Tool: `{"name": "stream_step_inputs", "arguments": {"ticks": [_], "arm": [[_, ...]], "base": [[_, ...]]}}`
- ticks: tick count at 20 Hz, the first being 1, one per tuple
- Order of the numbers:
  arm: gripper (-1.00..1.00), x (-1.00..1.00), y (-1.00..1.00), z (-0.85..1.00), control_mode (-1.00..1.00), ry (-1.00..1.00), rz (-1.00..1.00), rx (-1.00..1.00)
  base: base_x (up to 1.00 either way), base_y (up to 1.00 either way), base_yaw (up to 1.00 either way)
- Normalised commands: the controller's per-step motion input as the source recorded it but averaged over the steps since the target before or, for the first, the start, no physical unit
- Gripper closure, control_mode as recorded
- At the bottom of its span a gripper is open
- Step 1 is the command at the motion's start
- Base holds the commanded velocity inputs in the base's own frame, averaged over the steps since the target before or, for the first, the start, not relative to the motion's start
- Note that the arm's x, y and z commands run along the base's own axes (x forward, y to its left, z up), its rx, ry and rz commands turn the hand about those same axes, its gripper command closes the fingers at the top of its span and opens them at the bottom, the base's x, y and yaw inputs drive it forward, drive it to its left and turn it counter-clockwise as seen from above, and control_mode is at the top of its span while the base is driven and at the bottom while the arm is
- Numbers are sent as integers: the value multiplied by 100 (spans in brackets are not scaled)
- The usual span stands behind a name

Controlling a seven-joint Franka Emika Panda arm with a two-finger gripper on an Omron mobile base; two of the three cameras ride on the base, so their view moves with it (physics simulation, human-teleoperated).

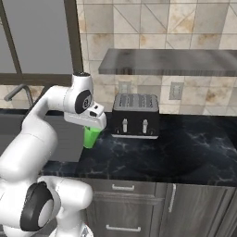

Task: Pick the cup and bowl from the counter and place them on the counter next to the sink.

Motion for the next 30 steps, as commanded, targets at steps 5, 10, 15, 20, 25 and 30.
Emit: {"name": "stream_step_inputs", "arguments": {"ticks": [5, 10, 15, 20, 25, 30], "arm": [[100, 44, 1, -28, -100, 0, 0, 0], [100, 8, 20, -27, -100, 0, 0, 0], [100, -1, 30, -34, -100, 0, 0, 0], [100, 8, 21, -47, -100, 0, 0, 0], [100, 16, 2, -35, -100, -2, 0, 0], [100, 19, 0, -22, -100, -2, 0, 0]], "base": [[0, 0, 0], [0, 0, 0], [0, 0, 0], [0, 0, 0], [0, 0, 0], [0, 0, 0]]}}
